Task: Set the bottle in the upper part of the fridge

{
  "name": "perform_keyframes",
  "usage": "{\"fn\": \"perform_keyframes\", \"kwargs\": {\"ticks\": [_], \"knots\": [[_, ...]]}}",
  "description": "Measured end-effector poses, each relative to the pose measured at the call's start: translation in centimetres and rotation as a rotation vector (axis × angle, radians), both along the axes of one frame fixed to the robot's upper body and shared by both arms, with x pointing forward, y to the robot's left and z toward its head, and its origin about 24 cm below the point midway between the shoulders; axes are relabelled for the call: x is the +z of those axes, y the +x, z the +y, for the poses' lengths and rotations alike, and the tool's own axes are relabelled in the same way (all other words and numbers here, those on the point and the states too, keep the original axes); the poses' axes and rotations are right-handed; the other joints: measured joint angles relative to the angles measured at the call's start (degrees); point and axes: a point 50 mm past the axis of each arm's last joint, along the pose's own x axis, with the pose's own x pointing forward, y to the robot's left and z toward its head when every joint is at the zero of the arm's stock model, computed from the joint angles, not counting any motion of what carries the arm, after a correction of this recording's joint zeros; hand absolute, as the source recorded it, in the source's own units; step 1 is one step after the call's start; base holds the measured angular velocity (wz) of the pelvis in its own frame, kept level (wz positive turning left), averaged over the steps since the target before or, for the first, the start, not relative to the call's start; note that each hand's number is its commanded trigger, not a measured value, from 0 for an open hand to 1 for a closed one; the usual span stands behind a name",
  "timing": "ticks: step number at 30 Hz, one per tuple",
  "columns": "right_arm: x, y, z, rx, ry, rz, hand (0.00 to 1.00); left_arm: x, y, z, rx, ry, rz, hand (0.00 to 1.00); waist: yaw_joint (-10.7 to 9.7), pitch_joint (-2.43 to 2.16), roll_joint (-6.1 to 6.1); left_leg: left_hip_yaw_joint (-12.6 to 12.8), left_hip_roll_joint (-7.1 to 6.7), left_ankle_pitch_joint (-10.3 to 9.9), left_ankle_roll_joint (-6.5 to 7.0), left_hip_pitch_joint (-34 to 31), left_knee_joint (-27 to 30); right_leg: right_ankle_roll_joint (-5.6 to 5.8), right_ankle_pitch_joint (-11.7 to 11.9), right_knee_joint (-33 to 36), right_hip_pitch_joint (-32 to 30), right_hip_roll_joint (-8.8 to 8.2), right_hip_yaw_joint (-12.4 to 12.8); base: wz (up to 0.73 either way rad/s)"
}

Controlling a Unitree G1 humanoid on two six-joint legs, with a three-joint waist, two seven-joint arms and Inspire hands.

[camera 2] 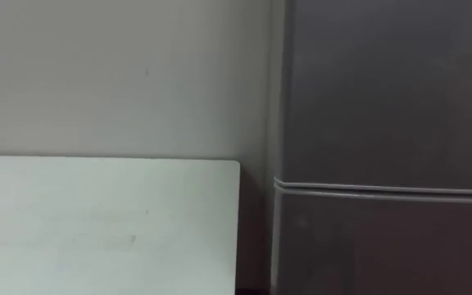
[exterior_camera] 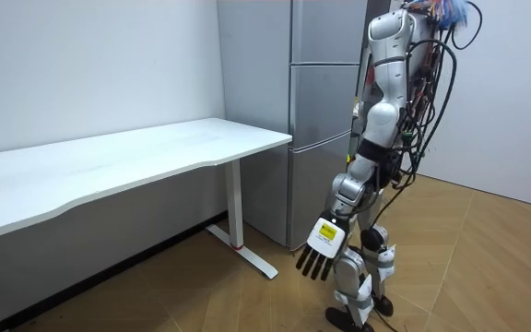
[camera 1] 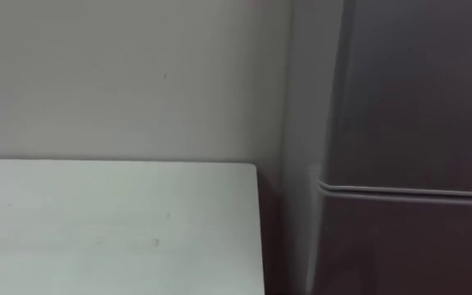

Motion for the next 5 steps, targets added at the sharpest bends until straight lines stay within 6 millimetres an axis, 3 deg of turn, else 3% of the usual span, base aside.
{"fn": "perform_keyframes", "kwargs": {"ticks": [5], "knots": [[-0.15, 0.10, -0.05, 0.002, -0.001, 0.018, 0.00, -0.05, 0.23, -0.12, -0.040, 0.005, 0.009, 0.00, 0.5, 0.01, 0.01, -0.2, 0.01, -0.1, -0.04, -0.1, 0.2, -0.01, 0.0, 0.1, 0.1, 0.06, 0.1, 0.01]]}}
